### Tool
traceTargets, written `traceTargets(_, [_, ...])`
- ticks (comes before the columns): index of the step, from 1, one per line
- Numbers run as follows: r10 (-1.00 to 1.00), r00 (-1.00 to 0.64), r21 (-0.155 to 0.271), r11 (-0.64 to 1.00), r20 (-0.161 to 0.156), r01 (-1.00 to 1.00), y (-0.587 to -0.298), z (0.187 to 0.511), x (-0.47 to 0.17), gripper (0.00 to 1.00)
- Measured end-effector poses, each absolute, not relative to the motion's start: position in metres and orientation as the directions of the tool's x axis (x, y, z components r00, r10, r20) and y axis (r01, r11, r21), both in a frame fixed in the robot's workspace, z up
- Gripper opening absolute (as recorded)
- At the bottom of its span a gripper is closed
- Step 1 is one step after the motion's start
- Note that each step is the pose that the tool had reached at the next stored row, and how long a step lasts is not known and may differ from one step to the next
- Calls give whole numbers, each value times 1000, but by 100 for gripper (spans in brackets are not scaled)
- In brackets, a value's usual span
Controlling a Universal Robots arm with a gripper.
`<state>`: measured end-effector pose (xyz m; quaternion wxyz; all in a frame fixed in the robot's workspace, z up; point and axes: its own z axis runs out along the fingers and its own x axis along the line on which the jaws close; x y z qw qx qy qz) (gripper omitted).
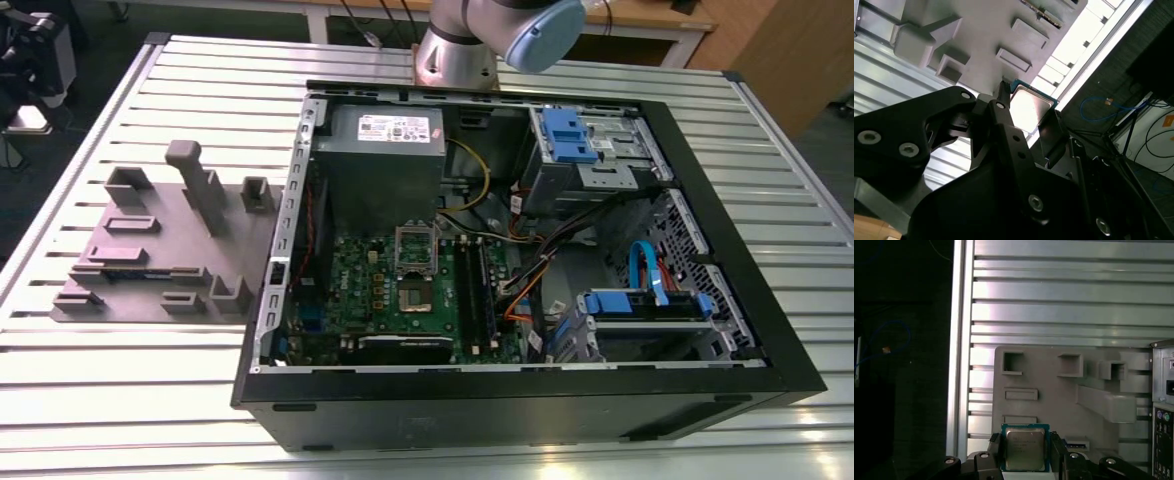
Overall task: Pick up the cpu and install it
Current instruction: 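Pick up the cpu and move it towards the insertion slot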
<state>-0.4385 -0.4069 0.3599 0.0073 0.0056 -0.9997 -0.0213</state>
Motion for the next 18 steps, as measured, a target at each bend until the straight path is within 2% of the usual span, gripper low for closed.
traceTargets(18, [-12,-1000,42,999,14,-11,-407,380,-439,47])
